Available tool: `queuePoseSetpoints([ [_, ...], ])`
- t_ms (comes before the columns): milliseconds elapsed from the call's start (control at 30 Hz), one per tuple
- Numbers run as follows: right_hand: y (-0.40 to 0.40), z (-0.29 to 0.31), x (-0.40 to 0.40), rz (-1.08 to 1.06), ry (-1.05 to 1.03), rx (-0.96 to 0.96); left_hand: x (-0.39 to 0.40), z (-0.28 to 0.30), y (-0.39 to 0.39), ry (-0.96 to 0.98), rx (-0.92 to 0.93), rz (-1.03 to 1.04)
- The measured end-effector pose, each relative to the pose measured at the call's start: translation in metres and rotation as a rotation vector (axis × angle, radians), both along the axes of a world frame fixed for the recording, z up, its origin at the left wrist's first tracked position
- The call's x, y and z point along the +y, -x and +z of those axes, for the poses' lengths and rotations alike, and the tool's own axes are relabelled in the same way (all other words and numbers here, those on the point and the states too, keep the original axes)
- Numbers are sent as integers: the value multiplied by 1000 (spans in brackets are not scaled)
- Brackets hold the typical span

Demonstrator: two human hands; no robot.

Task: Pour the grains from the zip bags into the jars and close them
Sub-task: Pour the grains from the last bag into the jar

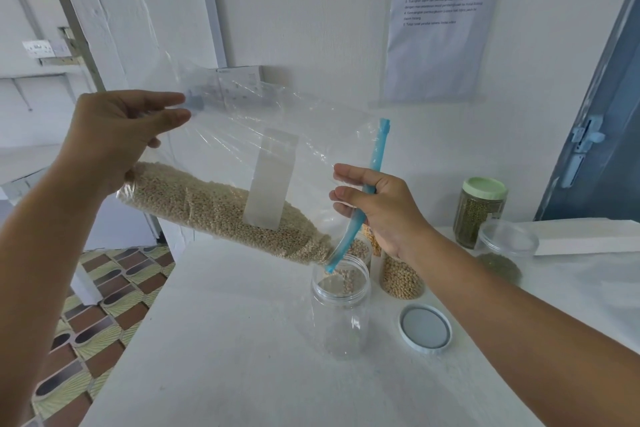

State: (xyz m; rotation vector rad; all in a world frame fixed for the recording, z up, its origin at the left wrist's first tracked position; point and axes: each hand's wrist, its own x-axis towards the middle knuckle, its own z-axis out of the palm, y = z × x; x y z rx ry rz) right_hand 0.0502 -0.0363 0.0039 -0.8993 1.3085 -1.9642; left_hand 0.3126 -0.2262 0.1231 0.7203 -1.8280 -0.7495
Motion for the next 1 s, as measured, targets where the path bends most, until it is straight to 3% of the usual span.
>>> queuePoseSetpoints([
  [1000, -8, 5, -6, 26, 20, -11, -21, 6, -2, 54, 53, -119],
])
